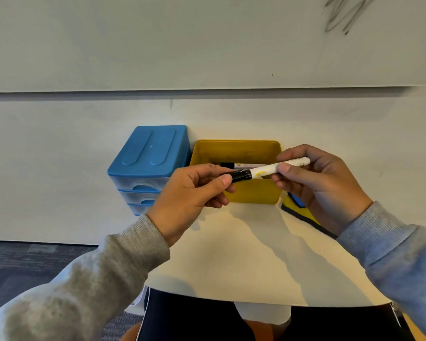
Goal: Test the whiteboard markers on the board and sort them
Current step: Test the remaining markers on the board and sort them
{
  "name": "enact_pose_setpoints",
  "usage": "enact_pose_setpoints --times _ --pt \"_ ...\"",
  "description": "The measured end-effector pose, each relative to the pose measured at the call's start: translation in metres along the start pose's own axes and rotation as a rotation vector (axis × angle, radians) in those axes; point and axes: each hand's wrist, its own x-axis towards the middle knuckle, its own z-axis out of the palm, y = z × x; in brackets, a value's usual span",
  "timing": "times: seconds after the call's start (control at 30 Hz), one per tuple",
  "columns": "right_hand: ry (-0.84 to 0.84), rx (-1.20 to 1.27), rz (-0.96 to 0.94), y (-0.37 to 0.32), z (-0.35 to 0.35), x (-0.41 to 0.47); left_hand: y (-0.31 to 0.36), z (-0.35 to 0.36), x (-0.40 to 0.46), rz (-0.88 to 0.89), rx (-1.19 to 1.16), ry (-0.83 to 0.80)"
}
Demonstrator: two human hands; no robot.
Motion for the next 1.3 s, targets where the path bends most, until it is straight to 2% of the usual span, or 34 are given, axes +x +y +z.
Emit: enact_pose_setpoints --times 0.1,0.2,0.33,0.47,0.63,0.73,0.83,0.97,1.1,1.2,1.3 --pt "-0.093 -0.317 -0.102 -0.001 -0.001 -0.003 0.002 0.001 -0.002 0.065 0.137 -0.003" --pt "-0.262 -0.579 -0.202 -0.002 0.004 -0.007 0.002 0.012 -0.012 0.164 0.305 0.016" --pt "-0.331 -0.776 -0.275 0.000 0.013 -0.014 -0.002 0.023 -0.021 0.127 0.336 0.175" --pt "-0.331 -0.700 -0.270 -0.001 0.016 -0.019 -0.002 0.028 -0.024 0.186 0.477 0.236" --pt "-0.348 -0.529 -0.183 0.001 0.017 -0.021 -0.012 0.026 -0.022 0.356 0.571 0.319" --pt "-0.335 -0.537 -0.161 0.004 0.018 -0.020 -0.014 0.024 -0.023 0.344 0.590 0.313" --pt "-0.309 -0.498 -0.134 0.010 0.024 -0.017 -0.011 0.022 -0.022 0.230 0.375 0.261" --pt "-0.239 -0.274 0.057 0.035 0.036 -0.015 -0.006 -0.001 -0.021 0.024 -0.120 0.234" --pt "-0.264 -0.278 0.139 0.063 0.062 -0.012 -0.020 -0.026 -0.036 -0.103 -0.339 0.206" --pt "-0.355 -0.368 0.055 0.082 0.086 -0.006 -0.035 -0.050 -0.043 -0.107 -0.199 0.321" --pt "-0.421 -0.555 -0.041 0.112 0.106 0.007 -0.041 -0.080 -0.048 0.123 0.091 0.467"
